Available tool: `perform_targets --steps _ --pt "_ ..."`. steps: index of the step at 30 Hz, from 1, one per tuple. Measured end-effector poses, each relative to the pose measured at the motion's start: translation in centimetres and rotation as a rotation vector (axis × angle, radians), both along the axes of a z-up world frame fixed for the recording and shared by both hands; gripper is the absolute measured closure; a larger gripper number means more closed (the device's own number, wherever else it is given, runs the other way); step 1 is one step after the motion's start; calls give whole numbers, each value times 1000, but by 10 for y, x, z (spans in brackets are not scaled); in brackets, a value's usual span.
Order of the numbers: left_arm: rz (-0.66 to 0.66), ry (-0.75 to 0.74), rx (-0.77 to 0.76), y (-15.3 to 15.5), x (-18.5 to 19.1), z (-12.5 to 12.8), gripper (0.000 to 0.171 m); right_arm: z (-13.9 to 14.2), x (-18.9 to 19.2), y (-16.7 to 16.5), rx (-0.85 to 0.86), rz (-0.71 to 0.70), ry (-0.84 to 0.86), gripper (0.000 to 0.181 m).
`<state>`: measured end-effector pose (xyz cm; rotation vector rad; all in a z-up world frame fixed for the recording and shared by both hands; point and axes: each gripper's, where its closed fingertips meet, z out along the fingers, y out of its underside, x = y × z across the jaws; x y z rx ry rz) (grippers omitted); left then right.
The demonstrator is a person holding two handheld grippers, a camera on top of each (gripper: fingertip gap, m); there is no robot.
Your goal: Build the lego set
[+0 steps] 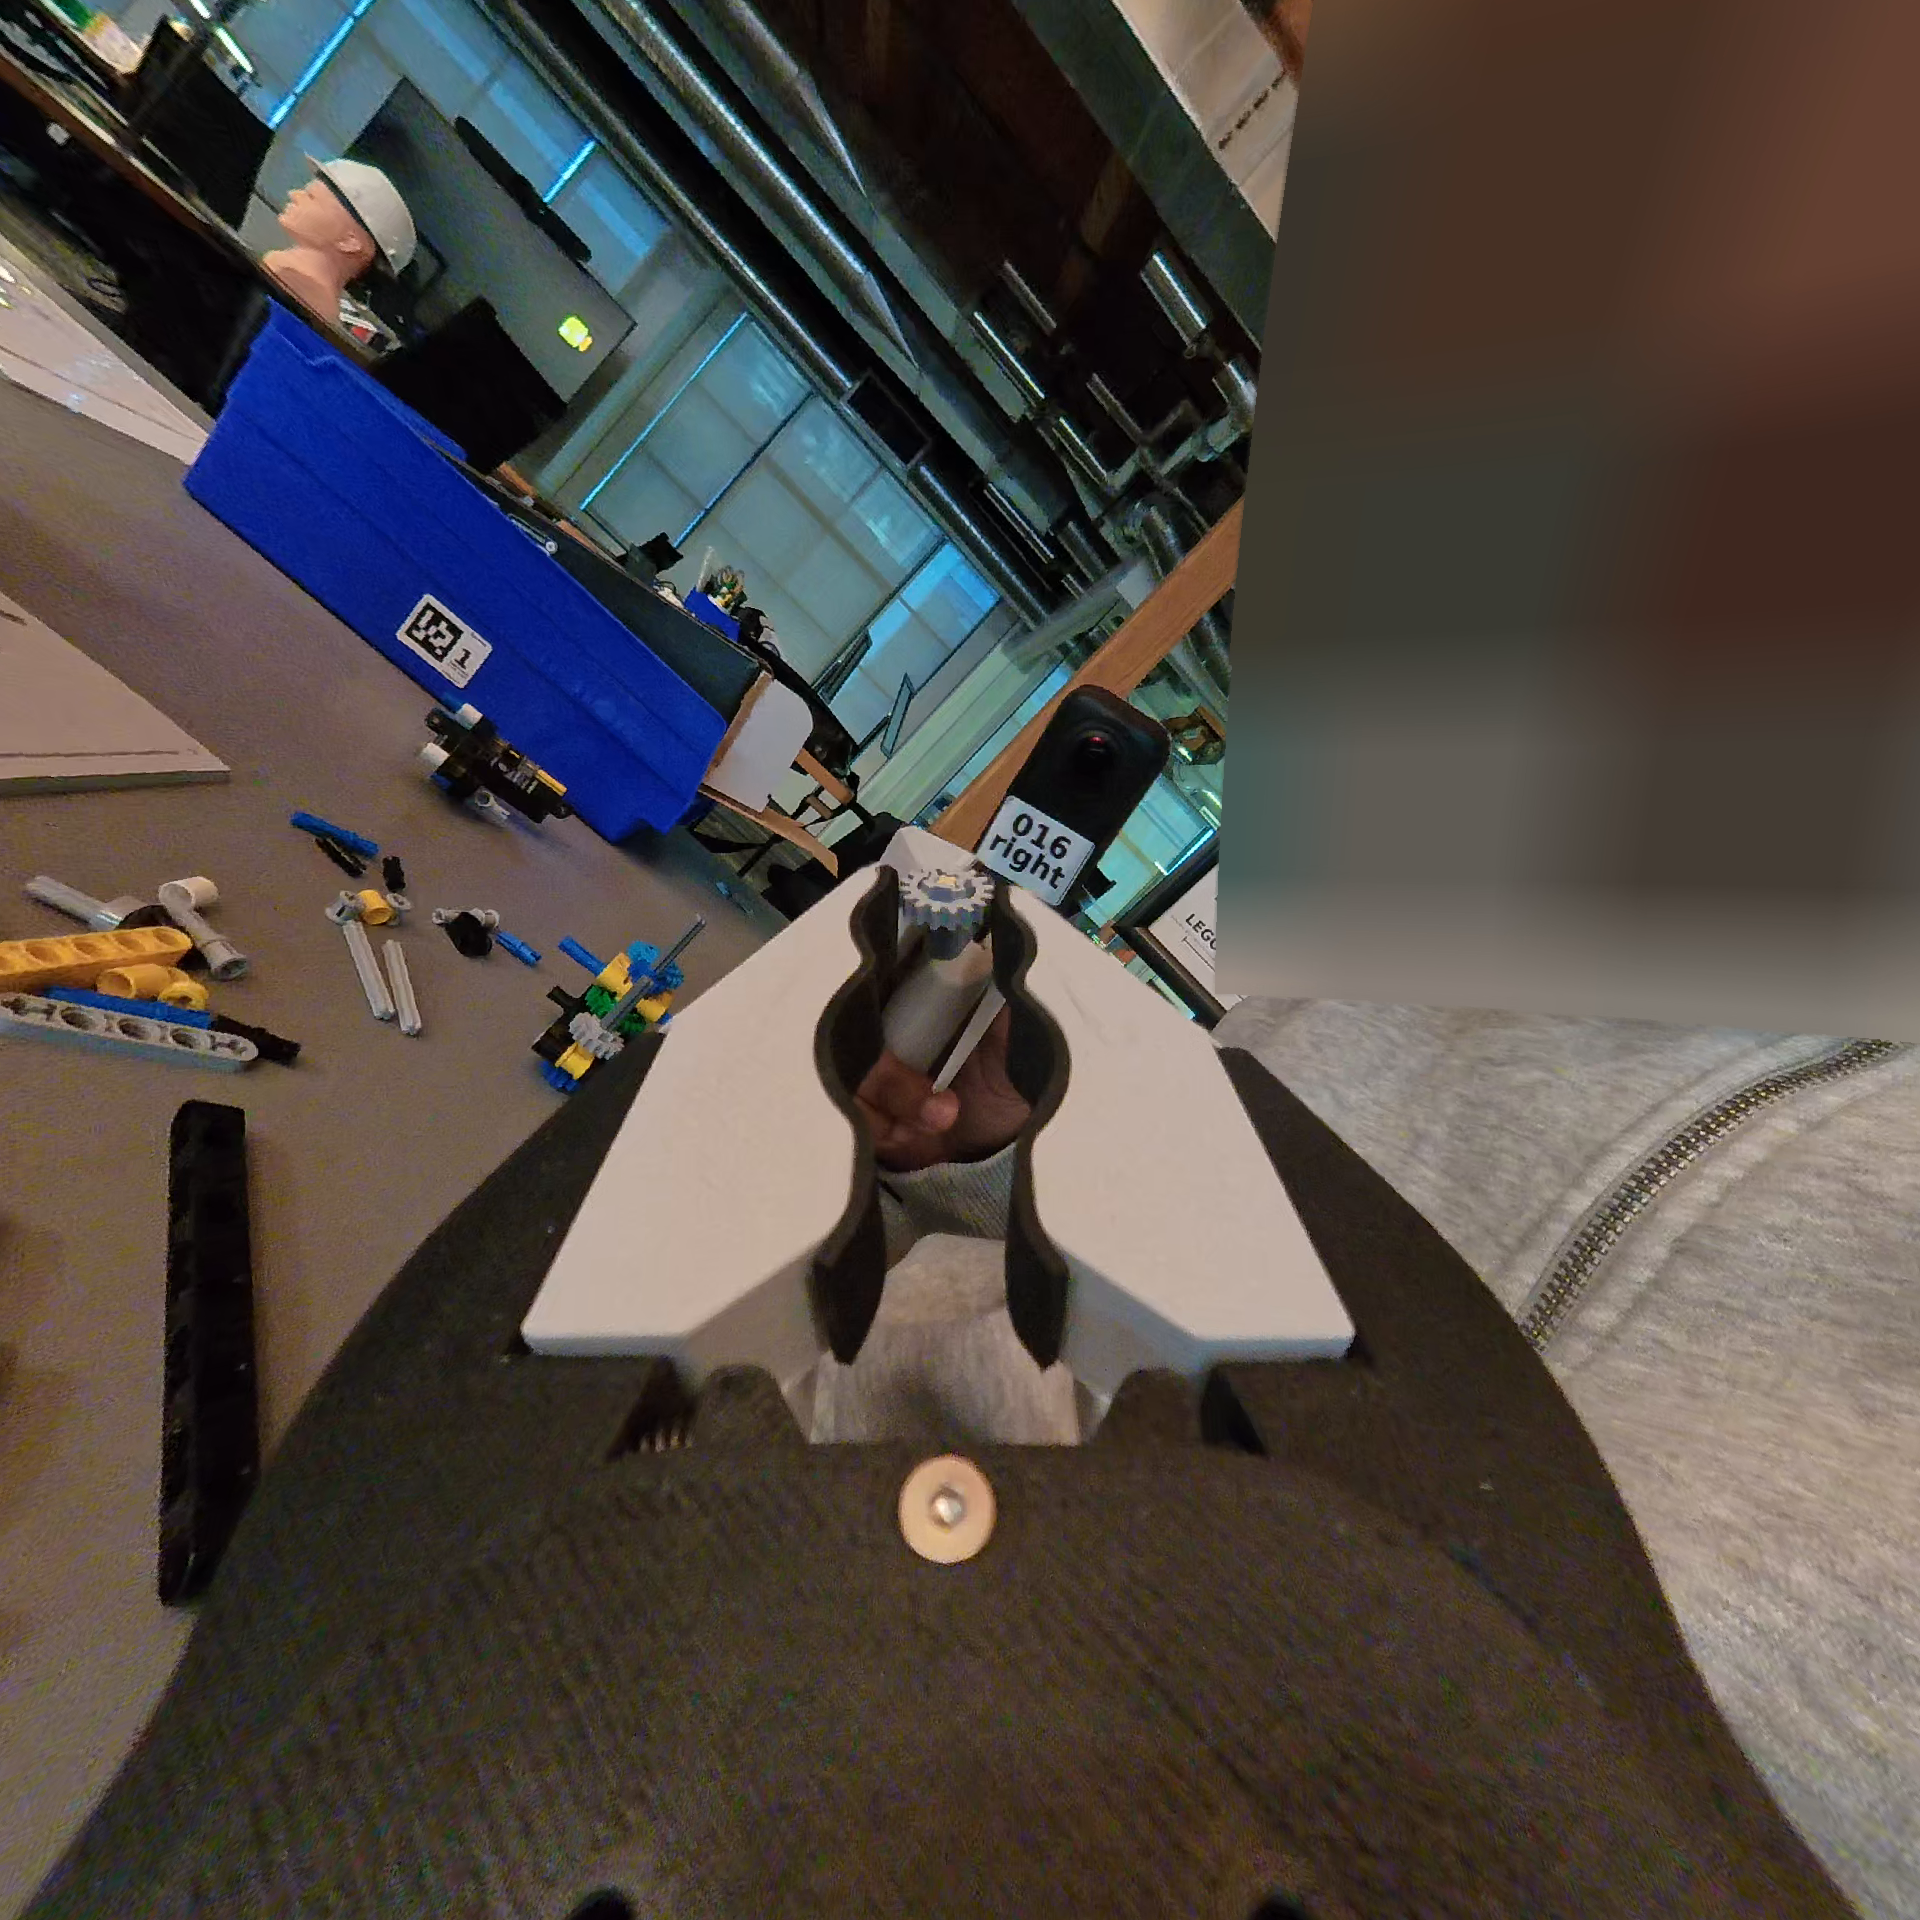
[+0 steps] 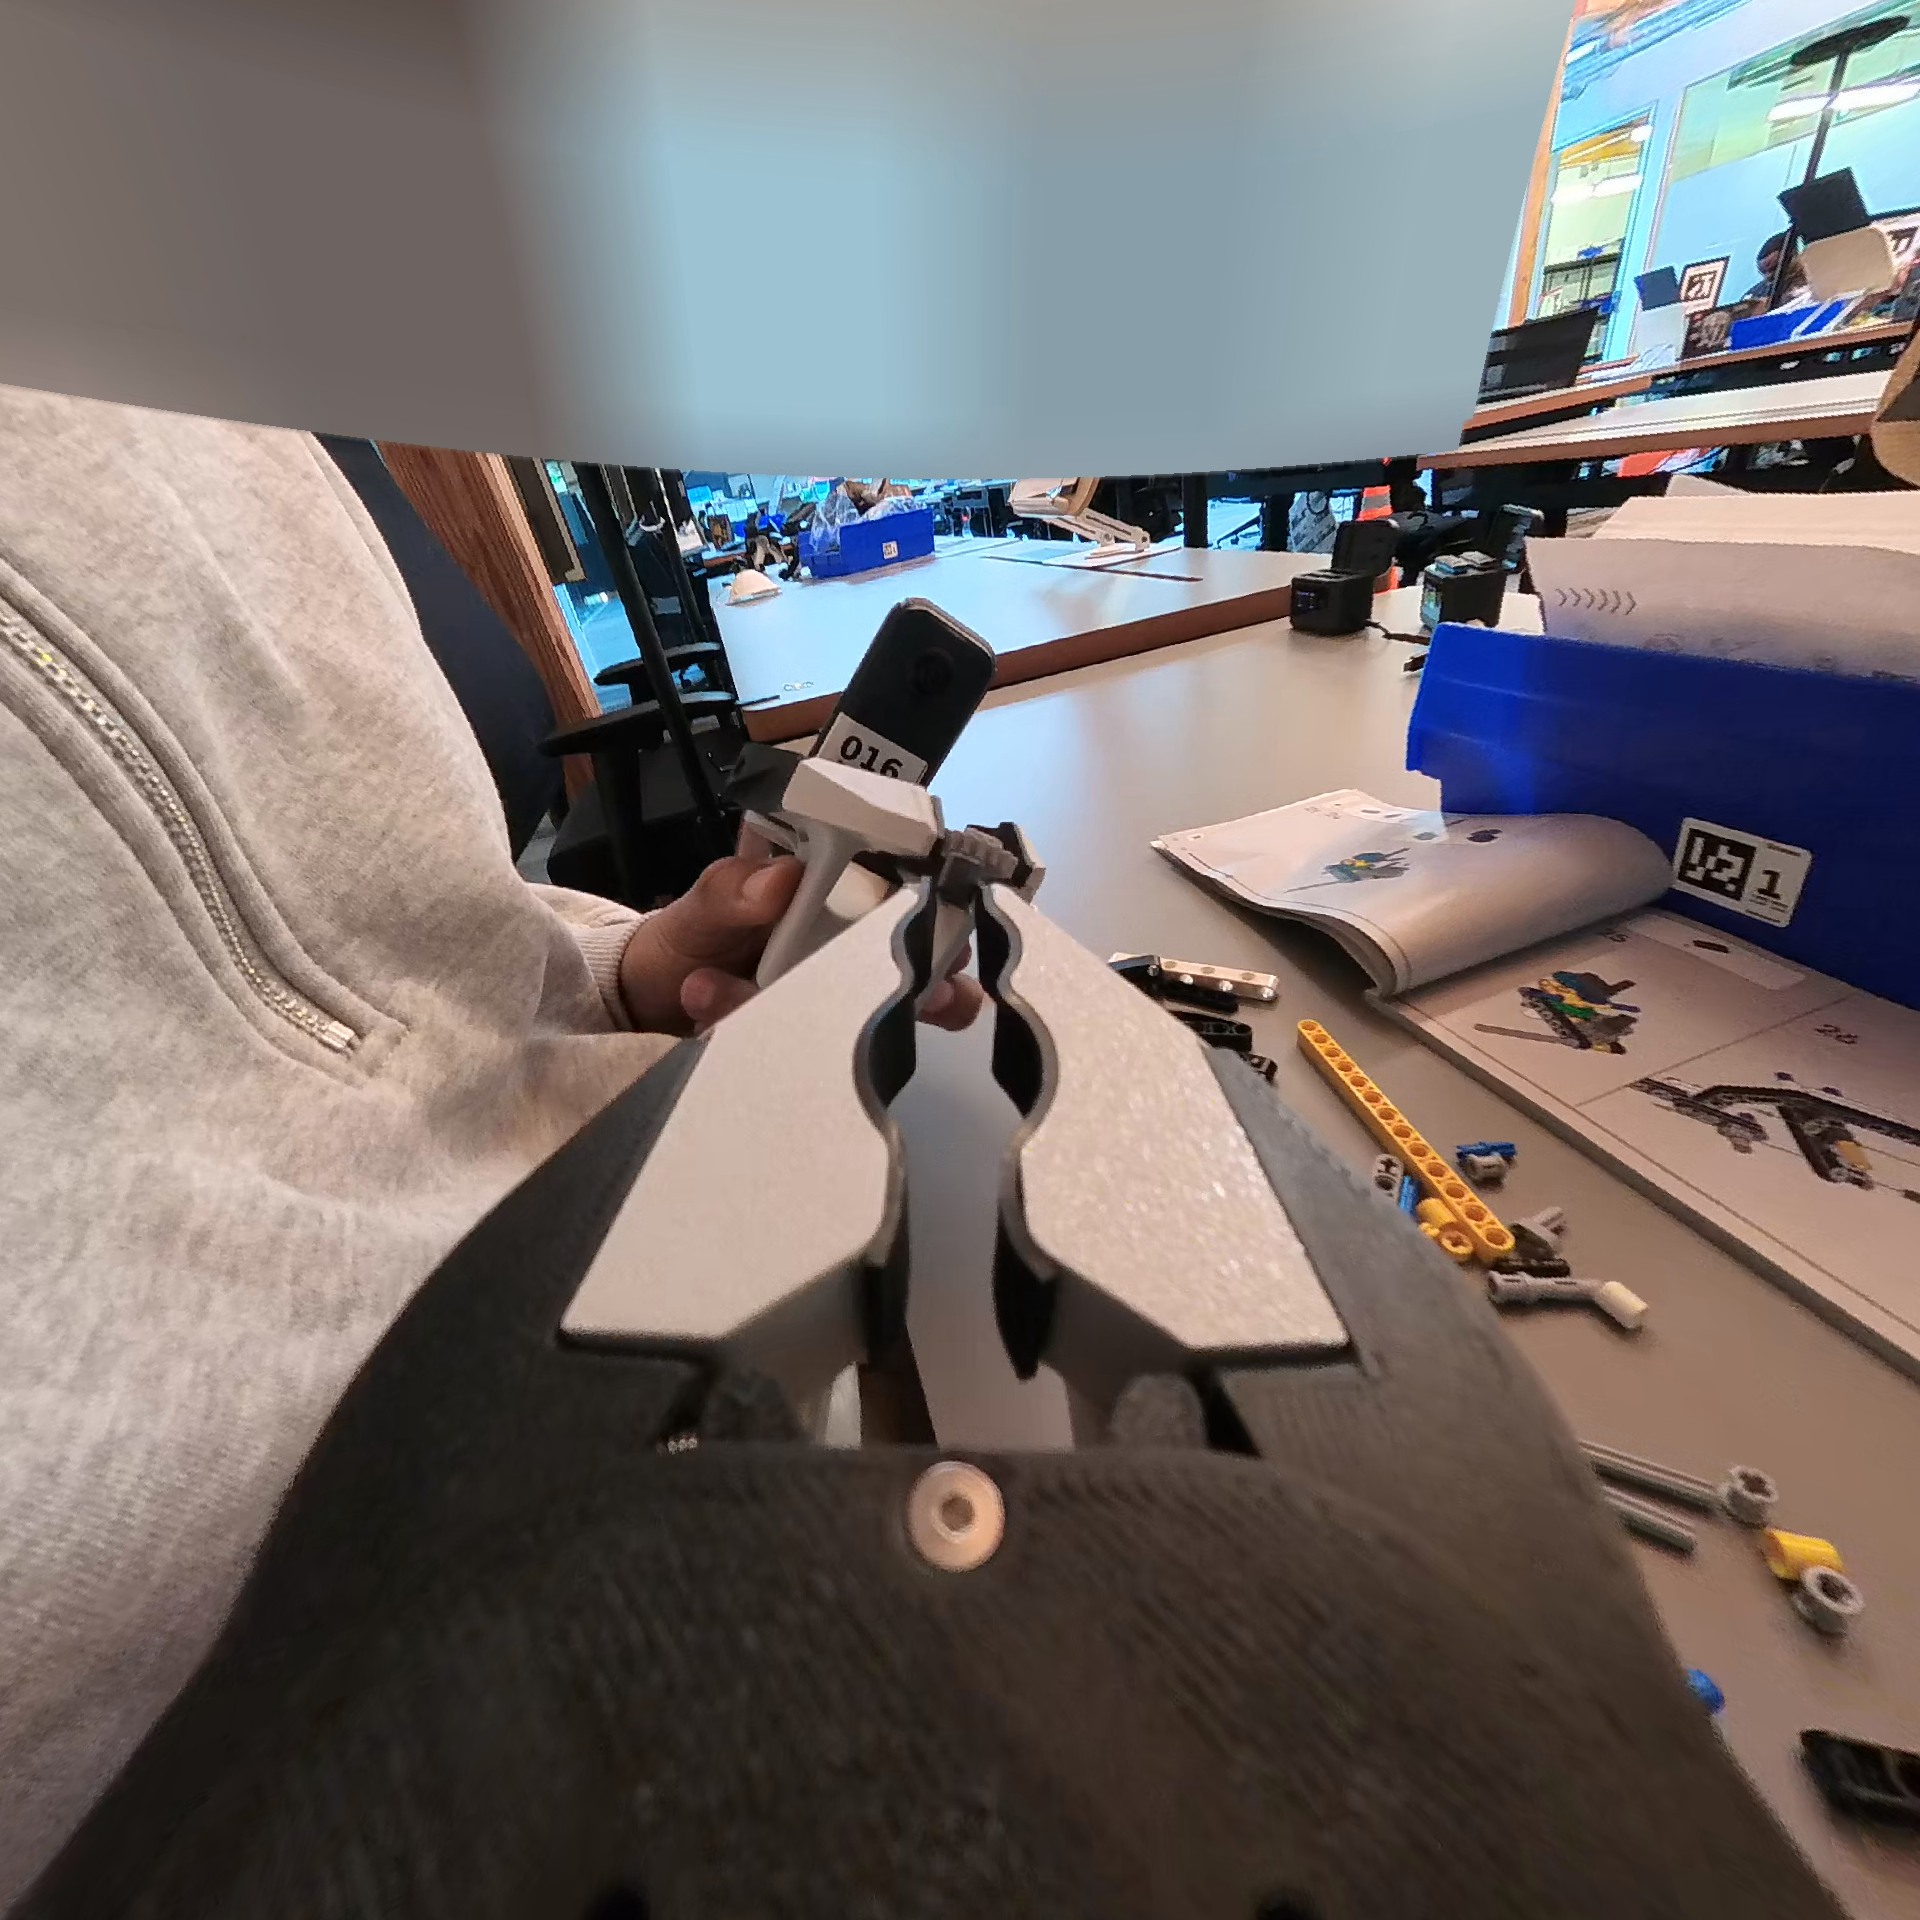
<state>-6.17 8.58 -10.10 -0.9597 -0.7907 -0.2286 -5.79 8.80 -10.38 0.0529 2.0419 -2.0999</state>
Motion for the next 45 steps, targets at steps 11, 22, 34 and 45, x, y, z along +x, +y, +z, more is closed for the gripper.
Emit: perform_targets --steps 11,22,34,45 --pt "-1 -2 6 -1 0 0 157 -5 1 -3 21 1 31 175" --pt "-3 -2 8 -1 0 0 157 -6 1 -7 21 -1 42 176" --pt "29 14 -23 -1 -1 -1 136 3 -2 -3 -26 9 -90 176" --pt "228 213 -468 4 -4 -16 141 -5 -7 -9 21 98 -513 177"
